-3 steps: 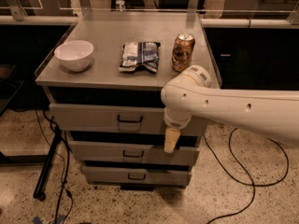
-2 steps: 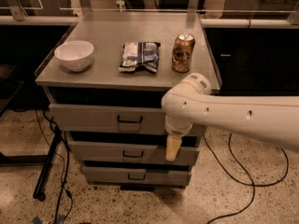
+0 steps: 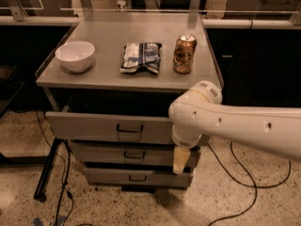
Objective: Open top drawer
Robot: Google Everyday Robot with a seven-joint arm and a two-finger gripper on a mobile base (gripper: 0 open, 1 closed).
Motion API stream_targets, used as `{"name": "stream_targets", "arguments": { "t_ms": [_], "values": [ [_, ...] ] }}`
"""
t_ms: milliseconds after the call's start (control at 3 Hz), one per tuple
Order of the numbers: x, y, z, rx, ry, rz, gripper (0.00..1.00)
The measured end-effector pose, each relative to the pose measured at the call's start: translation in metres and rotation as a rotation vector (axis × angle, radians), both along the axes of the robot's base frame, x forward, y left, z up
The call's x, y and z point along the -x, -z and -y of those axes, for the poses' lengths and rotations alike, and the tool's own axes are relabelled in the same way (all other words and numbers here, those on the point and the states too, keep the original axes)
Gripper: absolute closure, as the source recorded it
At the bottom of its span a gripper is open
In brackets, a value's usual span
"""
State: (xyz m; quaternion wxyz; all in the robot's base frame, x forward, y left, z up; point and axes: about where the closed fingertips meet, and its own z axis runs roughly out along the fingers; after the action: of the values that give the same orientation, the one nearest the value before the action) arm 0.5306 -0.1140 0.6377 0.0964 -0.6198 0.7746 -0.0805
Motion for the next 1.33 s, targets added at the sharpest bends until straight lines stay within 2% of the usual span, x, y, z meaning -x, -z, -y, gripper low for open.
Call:
{"name": "stream_targets", "arguments": {
  "t_ms": [333, 667, 1000, 1333],
  "values": [
    [-0.001, 0.0, -0.001, 0.0, 0.0, -0.001, 0.0],
    [0.055, -0.046, 0.027, -0.009, 0.057, 0.005, 0.0],
    [0.054, -0.045, 0.027, -0.011, 0.053, 0.006, 0.0],
    [0.04, -0.04, 0.027, -0.015, 0.053, 0.016, 0.0]
  ]
}}
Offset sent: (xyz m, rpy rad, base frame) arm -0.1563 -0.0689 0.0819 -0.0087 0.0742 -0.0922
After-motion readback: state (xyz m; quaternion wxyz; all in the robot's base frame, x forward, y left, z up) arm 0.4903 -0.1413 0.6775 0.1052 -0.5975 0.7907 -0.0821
